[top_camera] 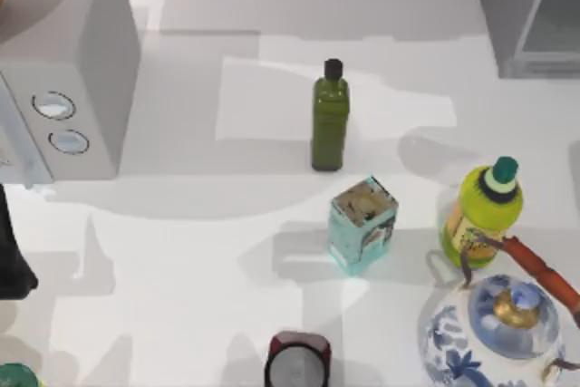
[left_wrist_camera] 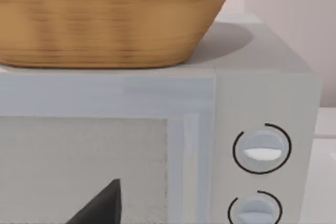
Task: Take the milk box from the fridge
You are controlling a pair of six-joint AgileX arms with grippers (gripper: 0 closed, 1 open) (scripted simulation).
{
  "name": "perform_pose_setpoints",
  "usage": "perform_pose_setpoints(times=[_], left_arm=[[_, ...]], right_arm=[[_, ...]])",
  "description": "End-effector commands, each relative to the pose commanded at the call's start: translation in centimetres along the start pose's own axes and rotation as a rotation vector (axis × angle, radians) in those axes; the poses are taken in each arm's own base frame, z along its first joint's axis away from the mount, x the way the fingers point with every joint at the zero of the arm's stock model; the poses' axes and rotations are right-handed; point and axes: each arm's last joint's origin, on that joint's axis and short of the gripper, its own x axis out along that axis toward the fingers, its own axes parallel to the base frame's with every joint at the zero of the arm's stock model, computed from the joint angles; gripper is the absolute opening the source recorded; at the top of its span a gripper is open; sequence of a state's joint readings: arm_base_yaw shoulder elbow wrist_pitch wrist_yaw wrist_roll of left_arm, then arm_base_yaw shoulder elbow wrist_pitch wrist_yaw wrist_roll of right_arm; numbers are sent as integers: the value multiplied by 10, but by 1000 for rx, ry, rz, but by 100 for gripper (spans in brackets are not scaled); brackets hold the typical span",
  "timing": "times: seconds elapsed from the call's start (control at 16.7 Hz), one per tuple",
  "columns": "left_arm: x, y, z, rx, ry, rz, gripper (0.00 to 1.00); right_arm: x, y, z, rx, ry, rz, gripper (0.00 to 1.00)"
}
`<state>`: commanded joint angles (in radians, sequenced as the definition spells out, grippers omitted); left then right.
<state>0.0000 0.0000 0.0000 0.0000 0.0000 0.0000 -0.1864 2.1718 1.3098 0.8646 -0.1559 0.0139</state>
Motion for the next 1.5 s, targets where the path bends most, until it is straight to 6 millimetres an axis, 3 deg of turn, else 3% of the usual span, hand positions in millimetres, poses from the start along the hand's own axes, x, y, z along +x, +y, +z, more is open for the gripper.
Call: perform_pose_setpoints(times=[0.48,0.9,1.2,1.5], left_arm=[[0,0,0,0,0,0,100],[0,0,0,0,0,0,100],[0,0,0,0,0,0,100],[0,0,0,0,0,0,100]], right_arm=[[-80,-1,-6,3,15,-7,0],[-86,2,-5,4,15,-2,0],[-114,17,26,2,20,5,0],[-189,42,72,-4,3,4,0]])
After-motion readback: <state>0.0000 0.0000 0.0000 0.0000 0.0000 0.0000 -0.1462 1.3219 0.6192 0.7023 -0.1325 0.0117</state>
